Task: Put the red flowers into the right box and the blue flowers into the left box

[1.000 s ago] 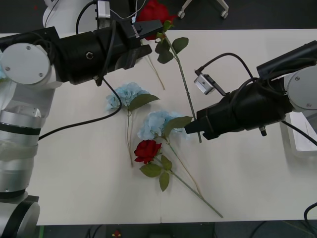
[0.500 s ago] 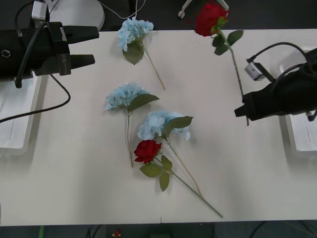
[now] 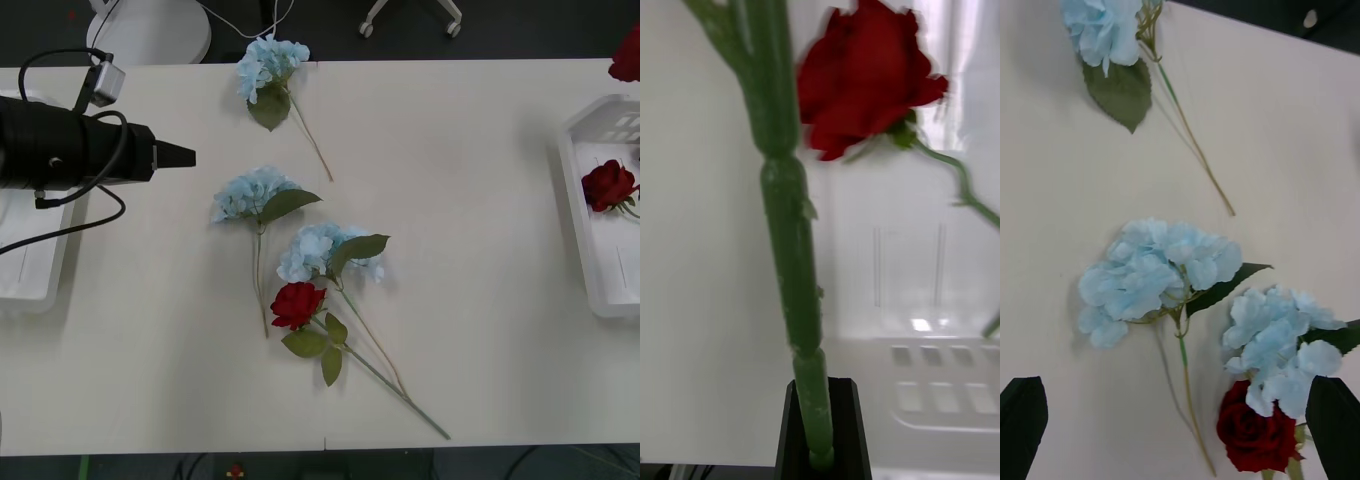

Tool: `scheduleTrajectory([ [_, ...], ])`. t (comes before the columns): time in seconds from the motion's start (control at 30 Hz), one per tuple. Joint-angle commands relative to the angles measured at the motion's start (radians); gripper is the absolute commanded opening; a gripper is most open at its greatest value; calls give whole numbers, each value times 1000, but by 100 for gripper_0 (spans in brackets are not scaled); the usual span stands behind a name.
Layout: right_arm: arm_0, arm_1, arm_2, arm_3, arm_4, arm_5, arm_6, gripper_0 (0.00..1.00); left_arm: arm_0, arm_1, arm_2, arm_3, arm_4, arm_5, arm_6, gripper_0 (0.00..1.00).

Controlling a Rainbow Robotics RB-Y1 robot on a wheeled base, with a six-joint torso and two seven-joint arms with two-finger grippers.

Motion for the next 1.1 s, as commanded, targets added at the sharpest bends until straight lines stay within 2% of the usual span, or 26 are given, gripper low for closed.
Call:
scheduleTrajectory([
  [0.03, -35, -52, -25, 110, 96, 1, 23, 0, -38, -20, -61, -12, -120, -47, 102, 100],
  [0.23, -29, -15, -25, 213, 219, -16, 46, 0, -113, -66, -128, 37, -238, -62, 231, 100],
  [0.43, -23, 90, -25, 228, 423, -24, 38, 0, -187, -75, -315, 172, -322, -132, 225, 100],
  [0.57, -23, 140, -25, 228, 478, -29, 27, 0, -193, -75, -417, 183, -361, -132, 219, 100],
  [0.6, -23, 146, -25, 228, 484, -33, 24, 5, -193, -75, -444, 183, -367, -134, 222, 100],
  [0.67, -21, 149, -24, 230, 486, -36, 20, 27, -193, -78, -495, 183, -393, -126, 228, 100],
  [0.8, -18, 150, -25, 233, 480, -41, 18, 51, -188, -100, -538, 184, -450, -122, 243, 100],
  [0.87, -20, 147, -25, 231, 477, -44, 17, 68, -179, -115, -539, 192, -477, -123, 251, 100],
  [0.97, -24, 141, -51, 233, 464, -49, 26, 84, -171, -144, -539, 221, -510, -140, 254, 100],
  [1.03, -26, 138, -85, 231, 446, -47, 29, 84, -165, -163, -539, 241, -530, -160, 254, 100],
  [1.07, -29, 135, -113, 231, 431, -45, 32, 95, -162, -178, -539, 255, -546, -172, 254, 100],
  [1.1, -30, 127, -143, 231, 411, -45, 37, 99, -157, -192, -539, 267, -563, -183, 257, 100],
])
